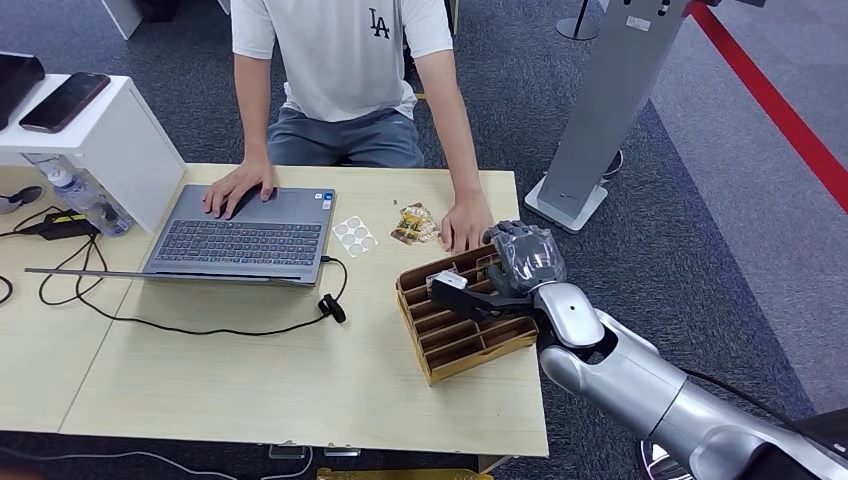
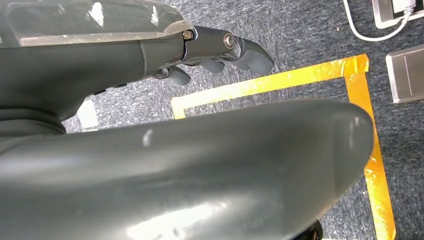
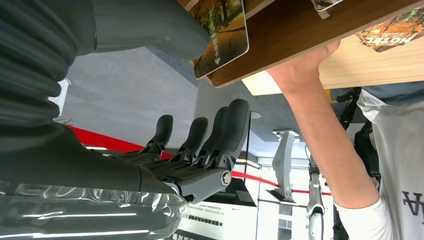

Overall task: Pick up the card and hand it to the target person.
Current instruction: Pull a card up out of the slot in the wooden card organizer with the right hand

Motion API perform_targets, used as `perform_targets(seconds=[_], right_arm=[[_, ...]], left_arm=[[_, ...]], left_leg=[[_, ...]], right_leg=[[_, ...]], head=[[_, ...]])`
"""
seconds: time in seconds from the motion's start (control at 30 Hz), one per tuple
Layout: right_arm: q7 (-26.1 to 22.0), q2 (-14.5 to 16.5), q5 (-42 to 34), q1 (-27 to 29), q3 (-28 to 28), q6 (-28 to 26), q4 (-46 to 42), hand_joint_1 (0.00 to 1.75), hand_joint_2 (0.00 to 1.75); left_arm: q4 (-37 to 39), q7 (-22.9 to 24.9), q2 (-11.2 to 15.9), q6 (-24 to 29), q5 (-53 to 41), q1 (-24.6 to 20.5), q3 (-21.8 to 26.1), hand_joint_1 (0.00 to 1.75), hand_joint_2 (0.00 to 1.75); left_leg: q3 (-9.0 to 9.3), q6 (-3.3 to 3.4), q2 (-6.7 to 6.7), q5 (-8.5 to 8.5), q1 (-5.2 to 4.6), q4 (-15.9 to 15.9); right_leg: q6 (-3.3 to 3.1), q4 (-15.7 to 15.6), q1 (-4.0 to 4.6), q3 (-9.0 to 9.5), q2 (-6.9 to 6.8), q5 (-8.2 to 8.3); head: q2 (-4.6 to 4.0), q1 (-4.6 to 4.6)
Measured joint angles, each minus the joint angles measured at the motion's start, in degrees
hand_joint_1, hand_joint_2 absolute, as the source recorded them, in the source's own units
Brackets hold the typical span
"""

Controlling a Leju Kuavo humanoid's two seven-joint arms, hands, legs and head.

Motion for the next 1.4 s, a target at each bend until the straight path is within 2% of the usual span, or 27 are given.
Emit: perform_targets(seconds=[0.2, 0.3, 0.43, 0.53, 0.67, 0.7, 0.97, 1.13, 1.23, 1.37, 1.4], right_arm=[[-0.53, 0.64, -0.52, -0.16, 0.04, 0.19, 1.84, 0.66, 1.75], [-0.77, 0.81, -0.67, -0.07, 0.1, 0.14, 2.3, 0.73, 1.75], [-0.95, 0.81, -0.81, -0.13, 0.17, 0.09, 2.61, 0.96, 1.75], [-1.25, 0.7, -1.07, -0.2, 0.41, 0.03, 2.96, 0.95, 1.75], [-1.26, 0.57, -1.11, 0.0, 0.54, 0.08, 2.82, 1.27, 1.75], [-1.25, 0.55, -1.12, 0.05, 0.54, 0.07, 2.8, 1.3, 1.75], [-0.81, -0.11, -1.25, 0.36, 0.52, 0.19, 1.82, 1.23, 1.75], [-0.72, -0.23, -1.3, 0.45, 0.49, 0.28, 1.65, 1.3, 1.75], [-0.71, -0.25, -1.32, 0.48, 0.48, 0.3, 1.62, 1.38, 1.75], [-0.69, -0.53, -1.44, 0.68, 0.42, 0.37, 1.31, 1.62, 1.75], [-0.69, -0.61, -1.47, 0.72, 0.4, 0.43, 1.17, 1.63, 1.75]], left_arm=[[0.0, 0.12, -0.04, 0.06, 0.08, -0.02, -0.18, 0.0, 0.0], [-0.03, 0.08, -0.06, 0.06, 0.12, -0.01, -0.21, 0.0, 0.0], [-0.03, 0.15, -0.01, 0.02, 0.17, -0.01, -0.33, 0.0, 0.0], [-0.07, 0.2, 0.09, 0.02, 0.35, -0.03, -0.6, 0.0, 0.0], [-0.07, 0.19, 0.1, 0.03, 0.43, -0.01, -0.64, 0.0, 0.0], [-0.06, 0.2, 0.09, 0.02, 0.44, -0.01, -0.64, 0.0, 0.0], [-0.07, 0.33, 0.1, 0.04, 0.97, -0.05, -1.08, 0.0, 0.0], [-0.09, 0.21, 0.17, 0.06, 1.15, -0.06, -1.27, 0.0, 0.0], [-0.1, 0.2, 0.15, 0.06, 1.16, -0.06, -1.3, 0.0, 0.0], [-0.27, -0.04, 0.19, -0.61, 0.73, -0.04, -1.98, 0.0, 0.0], [-0.34, -0.15, 0.25, -1.07, 0.58, -0.03, -2.26, 0.0, 0.0]], left_leg=[[0.01, 0.01, 0.03, 0.02, -0.02, -0.03], [0.02, 0.0, 0.04, 0.03, -0.02, -0.04], [0.02, 0.0, 0.04, 0.01, -0.01, -0.04], [0.02, 0.0, 0.03, 0.01, -0.01, -0.02], [0.02, 0.0, 0.02, 0.01, -0.01, -0.03], [0.02, 0.01, 0.02, 0.03, -0.01, -0.04], [0.02, 0.01, 0.0, 0.02, -0.01, -0.02], [0.03, 0.0, -0.01, 0.04, -0.01, -0.02], [0.03, 0.0, -0.01, 0.06, -0.02, -0.05], [0.03, 0.0, -0.02, 0.05, -0.01, -0.02], [0.03, 0.0, -0.02, 0.05, -0.01, -0.01]], right_leg=[[-0.02, 0.0, -0.01, -0.02, 0.03, 0.02], [-0.02, -0.02, -0.01, -0.01, 0.04, 0.03], [-0.01, -0.02, -0.01, 0.0, 0.03, 0.02], [-0.01, -0.01, -0.01, 0.0, 0.03, 0.01], [-0.01, -0.01, 0.0, 0.01, 0.02, 0.01], [-0.02, -0.02, 0.0, 0.01, 0.02, 0.03], [-0.01, -0.01, -0.01, 0.01, 0.0, 0.01], [-0.02, -0.01, -0.01, 0.01, -0.01, 0.02], [-0.03, -0.03, -0.01, 0.01, -0.01, 0.05], [-0.03, -0.01, -0.01, 0.01, -0.02, 0.04], [-0.03, 0.0, 0.0, 0.02, -0.03, 0.03]], head=[[0.0, 0.0], [0.0, 0.0], [0.0, 0.0], [0.0, 0.0], [0.0, 0.0], [0.0, 0.0], [0.0, 0.0], [0.0, 0.0], [0.0, 0.0], [0.0, 0.0], [0.0, 0.0]])
